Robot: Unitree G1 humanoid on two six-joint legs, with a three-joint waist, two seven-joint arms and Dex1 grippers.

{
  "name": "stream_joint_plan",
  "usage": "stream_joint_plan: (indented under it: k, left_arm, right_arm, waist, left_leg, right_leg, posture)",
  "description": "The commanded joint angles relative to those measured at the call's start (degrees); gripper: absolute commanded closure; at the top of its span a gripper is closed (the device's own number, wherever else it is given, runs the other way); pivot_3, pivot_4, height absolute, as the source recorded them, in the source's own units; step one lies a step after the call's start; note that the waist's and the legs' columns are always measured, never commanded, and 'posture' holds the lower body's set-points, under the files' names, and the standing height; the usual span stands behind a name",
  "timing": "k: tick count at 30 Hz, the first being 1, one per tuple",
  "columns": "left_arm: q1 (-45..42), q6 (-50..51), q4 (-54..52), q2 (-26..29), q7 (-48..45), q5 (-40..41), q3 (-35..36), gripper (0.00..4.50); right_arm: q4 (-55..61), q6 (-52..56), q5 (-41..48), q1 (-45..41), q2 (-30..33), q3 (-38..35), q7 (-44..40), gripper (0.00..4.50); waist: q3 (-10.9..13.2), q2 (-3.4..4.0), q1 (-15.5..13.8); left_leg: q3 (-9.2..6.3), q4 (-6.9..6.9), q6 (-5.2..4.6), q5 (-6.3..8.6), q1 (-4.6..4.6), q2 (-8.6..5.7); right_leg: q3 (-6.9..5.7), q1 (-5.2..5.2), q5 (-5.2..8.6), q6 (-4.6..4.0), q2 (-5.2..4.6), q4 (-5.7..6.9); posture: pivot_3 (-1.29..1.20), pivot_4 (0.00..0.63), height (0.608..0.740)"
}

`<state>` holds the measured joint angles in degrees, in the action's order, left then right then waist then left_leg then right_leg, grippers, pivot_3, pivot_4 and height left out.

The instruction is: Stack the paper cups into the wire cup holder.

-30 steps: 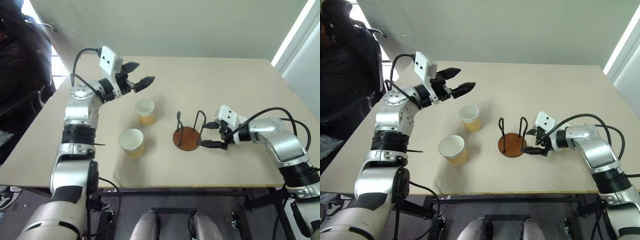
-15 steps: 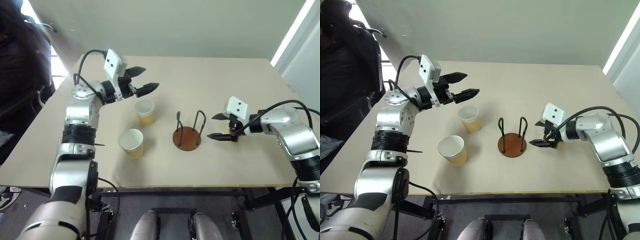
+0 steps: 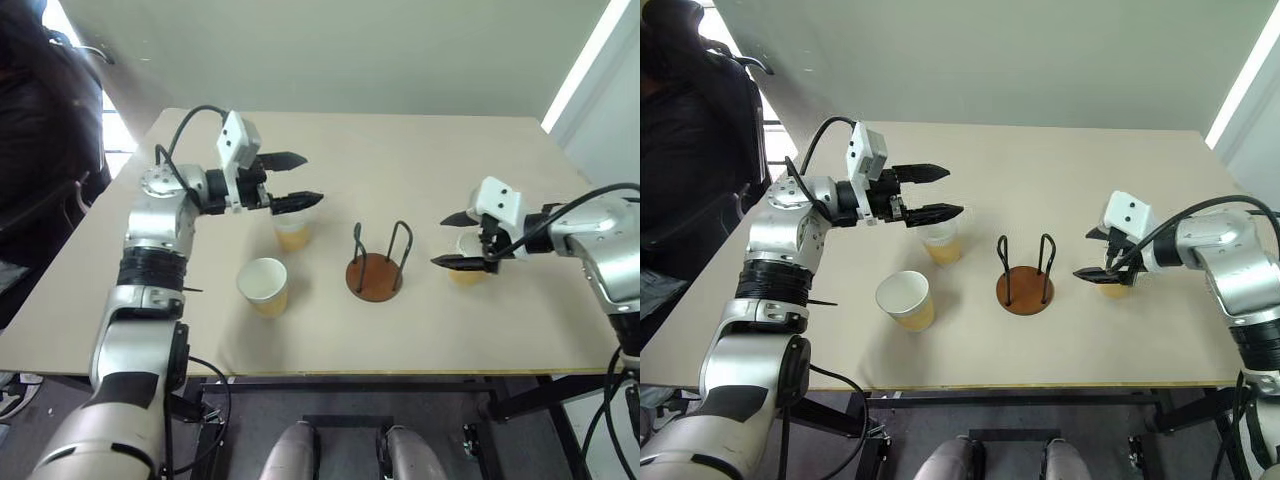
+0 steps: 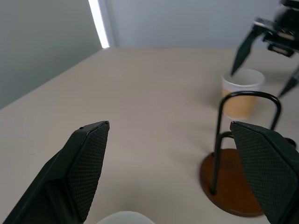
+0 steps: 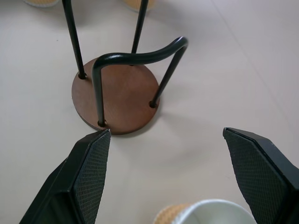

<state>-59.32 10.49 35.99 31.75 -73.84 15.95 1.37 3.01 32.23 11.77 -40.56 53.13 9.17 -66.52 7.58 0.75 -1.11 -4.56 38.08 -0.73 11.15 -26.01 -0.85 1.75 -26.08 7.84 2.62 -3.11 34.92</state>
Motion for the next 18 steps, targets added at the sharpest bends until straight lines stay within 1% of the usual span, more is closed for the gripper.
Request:
stream_joint_plan:
  k: [1,8,12,18]
  left_arm:
    - [-2.79,-0.78,-0.43,1.27,-1.06,0.27,0.57,0.05]
    - [-2.88,0.05,-1.08,1.45,-3.82,0.95,0.27,0.05]
    - [-2.06,3.03,-3.54,2.18,-8.67,3.11,0.18,0.05]
    - [-2.27,8.46,-5.9,2.74,-13.8,6.17,0.01,0.05]
  right_arm:
    - [2.09,0.54,1.07,-1.68,1.18,-3.14,-0.1,0.57]
    - [4.56,1.64,2.2,-0.42,3.17,-4.12,-1.74,0.57]
    - [7.33,2.92,4.59,1.44,6.27,-5.12,-4.97,0.57]
    - [8.96,3.75,6.13,2.77,8.2,-5.39,-6.29,0.57]
  waist:
    - [0.0,0.0,0.07]
    - [0.0,0.0,0.02]
    - [0.0,0.0,-0.05]
    - [0.0,0.0,0.0]
  left_leg:
    - [0.0,0.0,0.0,0.0,0.0,0.0]
    - [0.0,0.0,-0.03,0.01,-0.02,0.0]
    - [0.0,-0.02,-0.05,0.03,-0.05,-0.01]
    - [0.02,-0.01,-0.07,0.06,-0.05,-0.01]
  right_leg:
    - [0.0,0.0,0.0,0.0,0.0,0.0]
    - [0.01,0.0,0.03,0.05,-0.01,-0.02]
    - [0.0,0.0,0.09,0.1,-0.01,-0.03]
    - [0.01,0.0,0.13,0.14,-0.01,-0.03]
  posture:
    - [0.0,0.15,0.74]
    - [0.0,0.15,0.74]
    - [0.0,0.15,0.74]
    - [0.0,0.15,0.74]
